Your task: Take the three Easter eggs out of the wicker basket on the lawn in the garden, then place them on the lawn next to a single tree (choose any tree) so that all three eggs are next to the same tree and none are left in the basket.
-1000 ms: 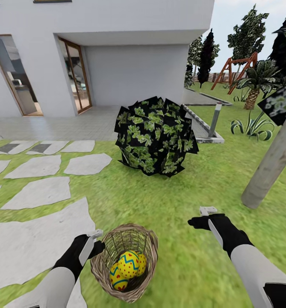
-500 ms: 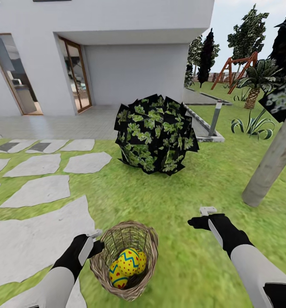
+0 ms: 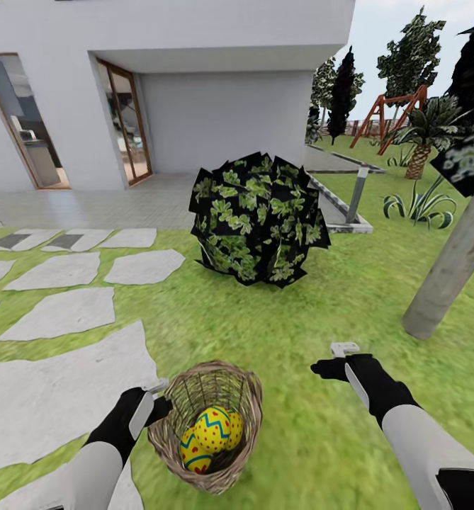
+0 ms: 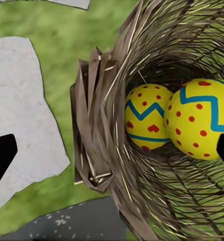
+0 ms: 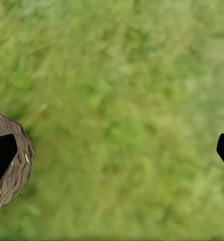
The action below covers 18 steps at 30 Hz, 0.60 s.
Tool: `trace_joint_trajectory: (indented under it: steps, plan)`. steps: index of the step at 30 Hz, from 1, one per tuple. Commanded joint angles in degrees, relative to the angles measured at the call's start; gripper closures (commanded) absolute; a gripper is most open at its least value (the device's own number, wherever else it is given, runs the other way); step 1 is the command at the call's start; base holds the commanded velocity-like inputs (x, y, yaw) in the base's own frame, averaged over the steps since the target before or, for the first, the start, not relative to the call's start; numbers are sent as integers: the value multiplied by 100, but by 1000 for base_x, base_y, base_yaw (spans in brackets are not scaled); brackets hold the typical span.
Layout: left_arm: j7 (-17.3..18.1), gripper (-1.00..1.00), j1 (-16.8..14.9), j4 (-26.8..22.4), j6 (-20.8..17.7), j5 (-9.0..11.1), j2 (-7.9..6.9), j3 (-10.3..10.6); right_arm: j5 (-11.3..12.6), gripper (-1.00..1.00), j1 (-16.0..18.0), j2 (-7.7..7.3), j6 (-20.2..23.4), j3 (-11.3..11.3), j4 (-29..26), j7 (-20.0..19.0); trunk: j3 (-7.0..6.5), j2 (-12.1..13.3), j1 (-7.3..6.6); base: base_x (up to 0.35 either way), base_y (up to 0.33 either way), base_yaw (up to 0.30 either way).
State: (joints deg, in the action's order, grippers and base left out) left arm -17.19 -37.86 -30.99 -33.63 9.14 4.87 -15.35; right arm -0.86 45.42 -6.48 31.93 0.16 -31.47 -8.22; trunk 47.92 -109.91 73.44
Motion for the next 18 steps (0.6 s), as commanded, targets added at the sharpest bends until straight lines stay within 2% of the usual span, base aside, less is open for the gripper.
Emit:
trace_joint_trajectory:
  steps: [1,18]
  plan:
    - [-41,-100,-2,-11,-6,61,5,-21,-11,-100,2,1,28,3,-9,-23,24,-44,22,0,0,0]
    - [-39,-100,-4,-47,5,61,14,-12,-11,-100,2,13,23,34,-8,-22,329,-726,395,0,0,0]
